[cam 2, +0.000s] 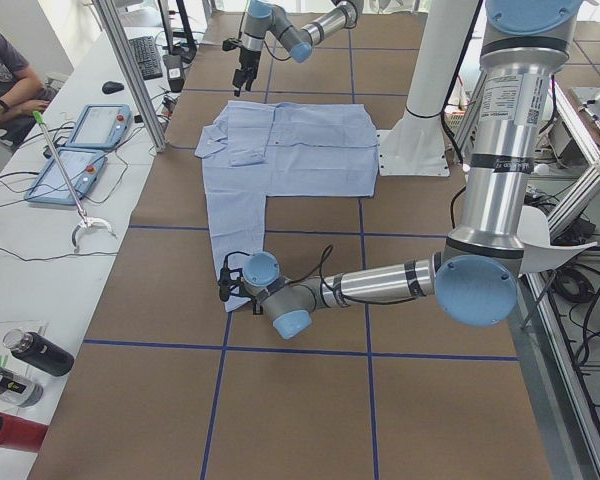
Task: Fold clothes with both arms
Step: 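Grasp the other sleeve cuff with left gripper while right gripper withdraws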
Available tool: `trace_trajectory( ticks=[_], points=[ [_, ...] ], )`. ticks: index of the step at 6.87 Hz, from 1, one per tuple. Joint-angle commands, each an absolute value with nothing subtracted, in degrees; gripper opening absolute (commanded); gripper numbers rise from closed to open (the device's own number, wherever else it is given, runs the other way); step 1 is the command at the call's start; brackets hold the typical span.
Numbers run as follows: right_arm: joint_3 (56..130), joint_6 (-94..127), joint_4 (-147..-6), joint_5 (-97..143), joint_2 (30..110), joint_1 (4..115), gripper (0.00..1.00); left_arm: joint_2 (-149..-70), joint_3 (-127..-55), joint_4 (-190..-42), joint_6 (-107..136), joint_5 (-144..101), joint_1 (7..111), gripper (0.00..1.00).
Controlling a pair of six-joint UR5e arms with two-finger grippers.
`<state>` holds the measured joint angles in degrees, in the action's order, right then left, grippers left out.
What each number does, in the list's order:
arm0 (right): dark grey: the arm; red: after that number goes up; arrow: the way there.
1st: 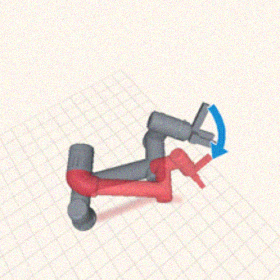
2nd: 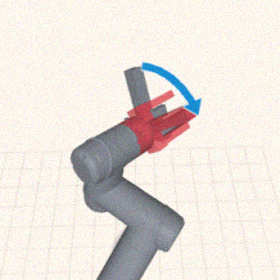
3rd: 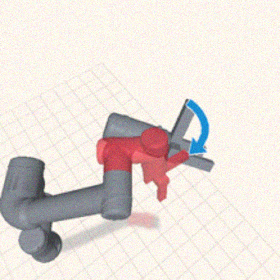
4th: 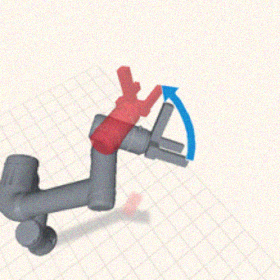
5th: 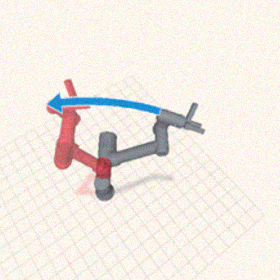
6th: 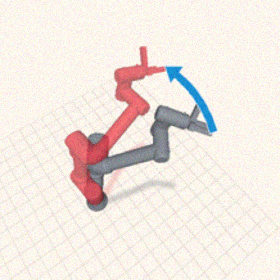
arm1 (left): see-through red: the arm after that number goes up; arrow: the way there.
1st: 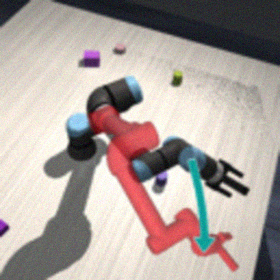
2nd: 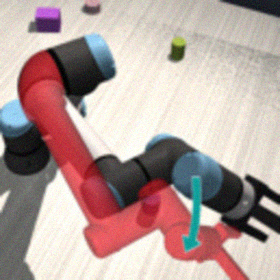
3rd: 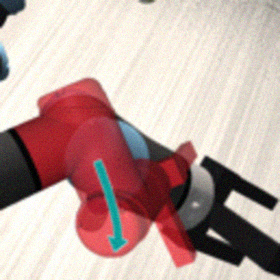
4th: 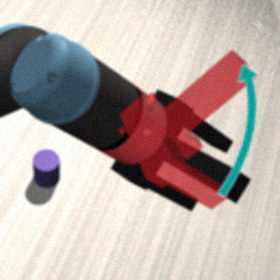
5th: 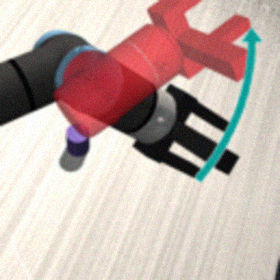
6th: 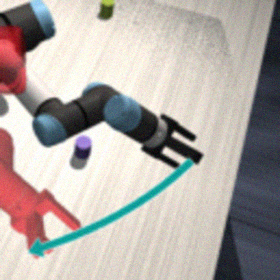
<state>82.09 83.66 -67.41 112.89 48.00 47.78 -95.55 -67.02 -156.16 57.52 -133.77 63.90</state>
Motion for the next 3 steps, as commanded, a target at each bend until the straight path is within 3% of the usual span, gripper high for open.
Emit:
trace_trajectory(
  ticks=[1,3],
  points=[
    [82.4,83.8,-67.5,112.3,49.4,48.4,0.99,-95.8,-67.2,-156.2,57.8,-133.8,63.9,0.05],
    [86.2,83.8,-67.5,110.8,54.0,49.4,0.99,-95.8,-70.9,-155.9,57.9,-134.4,64.0,0.00]
  ],
)
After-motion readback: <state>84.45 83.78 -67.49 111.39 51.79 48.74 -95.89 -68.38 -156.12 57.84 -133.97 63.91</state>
